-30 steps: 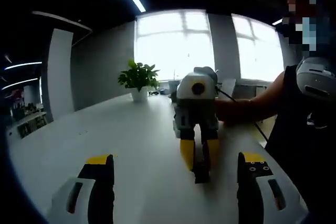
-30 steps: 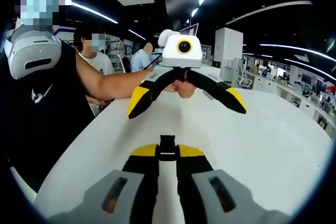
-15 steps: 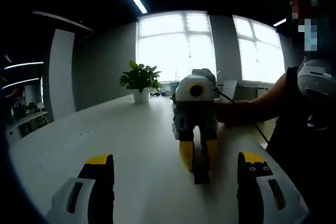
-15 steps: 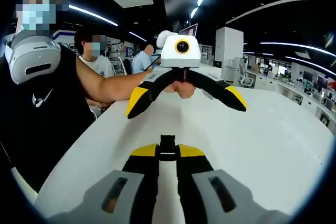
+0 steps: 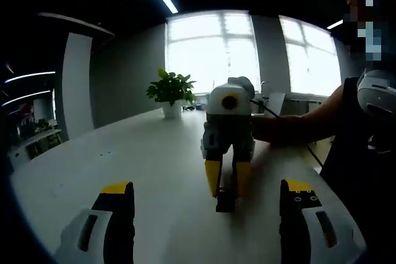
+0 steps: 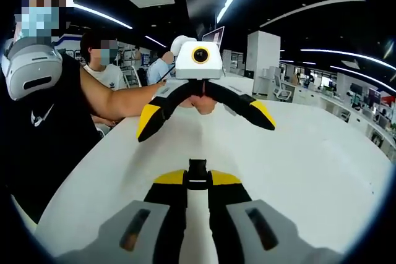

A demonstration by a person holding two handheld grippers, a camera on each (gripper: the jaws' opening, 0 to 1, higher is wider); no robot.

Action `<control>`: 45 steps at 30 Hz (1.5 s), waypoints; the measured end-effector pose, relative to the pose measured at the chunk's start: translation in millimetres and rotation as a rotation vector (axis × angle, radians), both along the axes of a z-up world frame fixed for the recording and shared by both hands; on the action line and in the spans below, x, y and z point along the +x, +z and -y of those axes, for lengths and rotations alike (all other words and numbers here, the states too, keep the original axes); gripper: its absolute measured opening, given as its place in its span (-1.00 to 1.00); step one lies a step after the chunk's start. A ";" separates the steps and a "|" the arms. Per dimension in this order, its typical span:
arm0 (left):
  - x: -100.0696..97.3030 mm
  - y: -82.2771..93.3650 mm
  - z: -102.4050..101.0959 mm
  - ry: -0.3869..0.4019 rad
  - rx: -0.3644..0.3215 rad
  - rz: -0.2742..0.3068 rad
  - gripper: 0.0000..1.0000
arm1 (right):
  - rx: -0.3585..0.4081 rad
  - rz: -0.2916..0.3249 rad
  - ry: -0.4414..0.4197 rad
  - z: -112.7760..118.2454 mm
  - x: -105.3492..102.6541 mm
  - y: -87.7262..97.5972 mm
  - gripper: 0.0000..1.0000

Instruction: Snap the two parts of the plastic buckle together until the buckle closes and remains connected.

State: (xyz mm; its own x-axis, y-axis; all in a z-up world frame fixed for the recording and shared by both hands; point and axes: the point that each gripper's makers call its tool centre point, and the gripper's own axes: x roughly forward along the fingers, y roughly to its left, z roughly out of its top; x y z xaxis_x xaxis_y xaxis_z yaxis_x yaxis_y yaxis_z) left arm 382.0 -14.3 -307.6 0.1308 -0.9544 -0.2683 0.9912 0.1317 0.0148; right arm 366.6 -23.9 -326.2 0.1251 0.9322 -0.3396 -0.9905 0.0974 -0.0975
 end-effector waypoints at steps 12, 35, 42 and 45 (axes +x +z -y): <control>7.6 4.5 -2.6 0.027 -0.029 0.002 0.99 | -0.009 0.016 -0.033 -0.6 17.9 -0.2 -0.80; 35.4 0.2 -11.2 0.189 -0.029 -0.006 0.99 | -0.008 0.009 -0.082 11.2 41.7 -3.4 -0.80; 42.9 -4.1 -14.0 0.223 -0.003 0.003 0.99 | -0.011 0.009 -0.096 15.8 47.9 -5.6 -0.80; 54.5 -6.3 -20.0 0.275 0.008 -0.001 0.99 | -0.006 0.011 -0.104 17.2 49.3 -4.8 -0.80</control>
